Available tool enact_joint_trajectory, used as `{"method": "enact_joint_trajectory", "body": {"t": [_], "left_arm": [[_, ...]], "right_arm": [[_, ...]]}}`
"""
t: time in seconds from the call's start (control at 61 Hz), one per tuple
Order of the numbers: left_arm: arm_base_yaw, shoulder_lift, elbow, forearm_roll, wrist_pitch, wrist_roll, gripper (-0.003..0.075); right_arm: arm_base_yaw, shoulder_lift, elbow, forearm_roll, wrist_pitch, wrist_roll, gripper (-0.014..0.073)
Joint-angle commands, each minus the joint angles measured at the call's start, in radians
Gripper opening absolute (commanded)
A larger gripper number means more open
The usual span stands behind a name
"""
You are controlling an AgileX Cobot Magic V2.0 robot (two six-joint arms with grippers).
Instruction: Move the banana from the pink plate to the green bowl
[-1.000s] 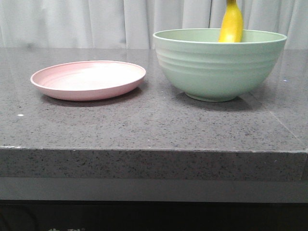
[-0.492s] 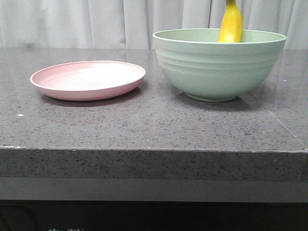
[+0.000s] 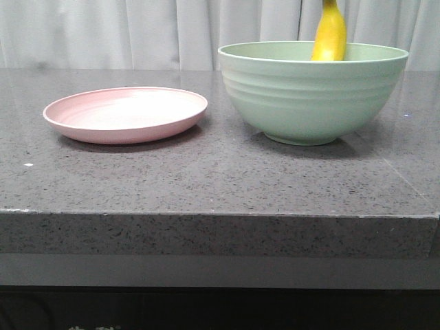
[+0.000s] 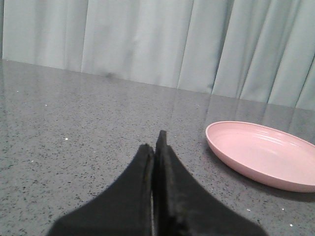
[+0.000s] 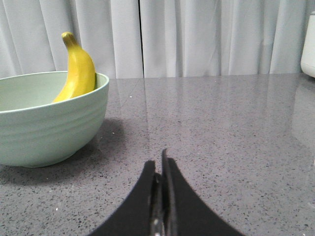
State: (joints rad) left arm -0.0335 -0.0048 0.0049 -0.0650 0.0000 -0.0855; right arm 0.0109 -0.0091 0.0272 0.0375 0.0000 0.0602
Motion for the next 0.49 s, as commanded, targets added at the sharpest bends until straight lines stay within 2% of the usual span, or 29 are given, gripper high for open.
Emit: {"method": "enact_joint_trajectory", "body": {"t": [0.0, 0.475], "left_arm": [[-0.002, -0.024, 0.003, -0.007, -0.080, -0.008, -0.0018], [-0.002, -0.024, 0.003, -0.007, -0.080, -0.008, -0.0018]], "right_arm": [[-0.001, -0.024, -0.004, -0.014, -0.086, 0.003, -0.0069], [-0.001, -0.024, -0.004, -0.014, -0.086, 0.003, -0.0069]]}}
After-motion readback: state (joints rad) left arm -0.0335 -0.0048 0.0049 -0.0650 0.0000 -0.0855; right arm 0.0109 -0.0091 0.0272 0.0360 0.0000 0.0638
